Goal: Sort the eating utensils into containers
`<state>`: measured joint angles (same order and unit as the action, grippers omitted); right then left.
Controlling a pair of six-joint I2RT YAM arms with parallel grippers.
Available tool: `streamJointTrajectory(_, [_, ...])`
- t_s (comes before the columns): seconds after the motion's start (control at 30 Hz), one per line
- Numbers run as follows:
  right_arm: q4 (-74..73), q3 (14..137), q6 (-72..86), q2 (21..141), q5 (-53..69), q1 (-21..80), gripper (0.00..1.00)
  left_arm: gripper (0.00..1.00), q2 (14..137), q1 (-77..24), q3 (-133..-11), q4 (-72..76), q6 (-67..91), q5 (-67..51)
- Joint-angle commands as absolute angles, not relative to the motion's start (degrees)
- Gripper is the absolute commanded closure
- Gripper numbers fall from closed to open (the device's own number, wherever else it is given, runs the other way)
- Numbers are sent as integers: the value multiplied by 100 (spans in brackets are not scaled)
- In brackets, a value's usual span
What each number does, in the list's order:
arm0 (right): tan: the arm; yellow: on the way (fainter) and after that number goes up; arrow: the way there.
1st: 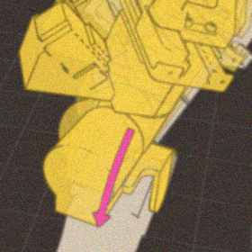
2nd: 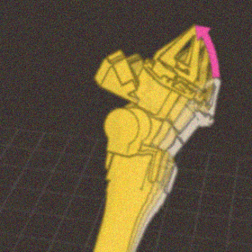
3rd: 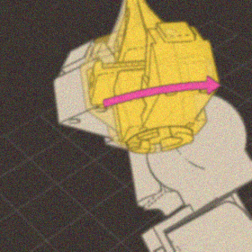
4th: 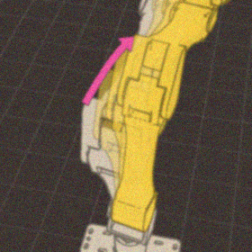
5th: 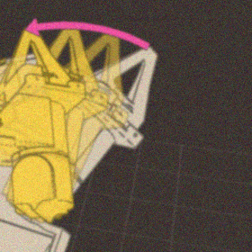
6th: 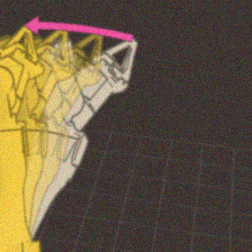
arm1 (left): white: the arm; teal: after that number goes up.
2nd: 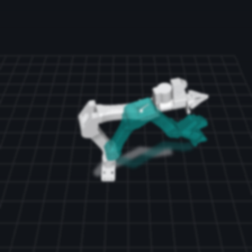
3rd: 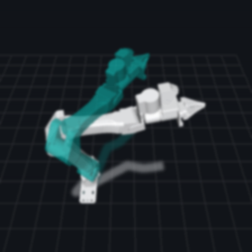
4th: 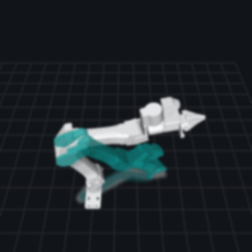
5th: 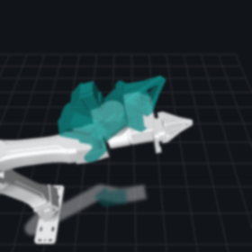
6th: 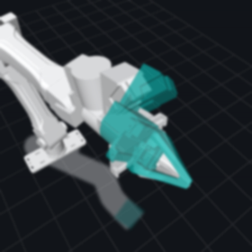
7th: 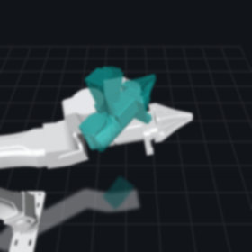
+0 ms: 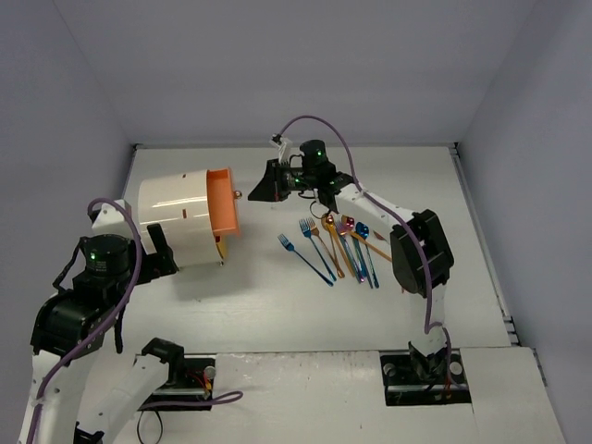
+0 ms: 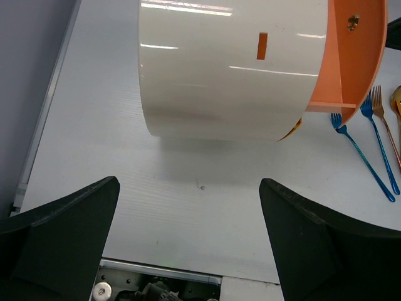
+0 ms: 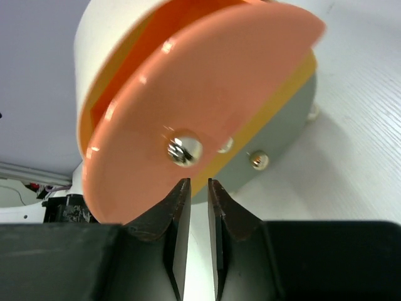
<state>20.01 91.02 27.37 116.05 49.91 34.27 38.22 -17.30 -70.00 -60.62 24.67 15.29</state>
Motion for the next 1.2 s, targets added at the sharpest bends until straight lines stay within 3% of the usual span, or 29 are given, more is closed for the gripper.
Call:
streamJointTrajectory(0.0, [2185, 8958, 2602, 11049, 5001, 3222, 100, 7, 3975, -1767, -7283, -5801, 2380, 1612])
streamJointTrajectory(0.13, [2180, 8949, 2607, 11015, 5008, 3199, 97, 7, 4008, -1760, -7293, -5735, 2345, 1455])
streamJointTrajectory(0.37, [2163, 8759, 2602, 10727, 4523, 3199, 44, 7, 4568, -1767, -7477, -5125, 2373, 1300])
streamJointTrajectory(0.53, [2065, 8559, 2548, 10128, 3460, 3314, 21, 7, 5499, -1767, -8004, -4765, 2296, 1702])
streamJointTrajectory(0.8, [1860, 8069, 2329, 9431, 1689, 3744, 11, 7, 6628, -1992, -8463, -4316, 2130, 2430])
streamJointTrajectory(1.17, [1772, 7769, 2312, 9155, 1148, 3917, 9, 7, 7187, -2511, -8360, -3925, 1887, 2962])
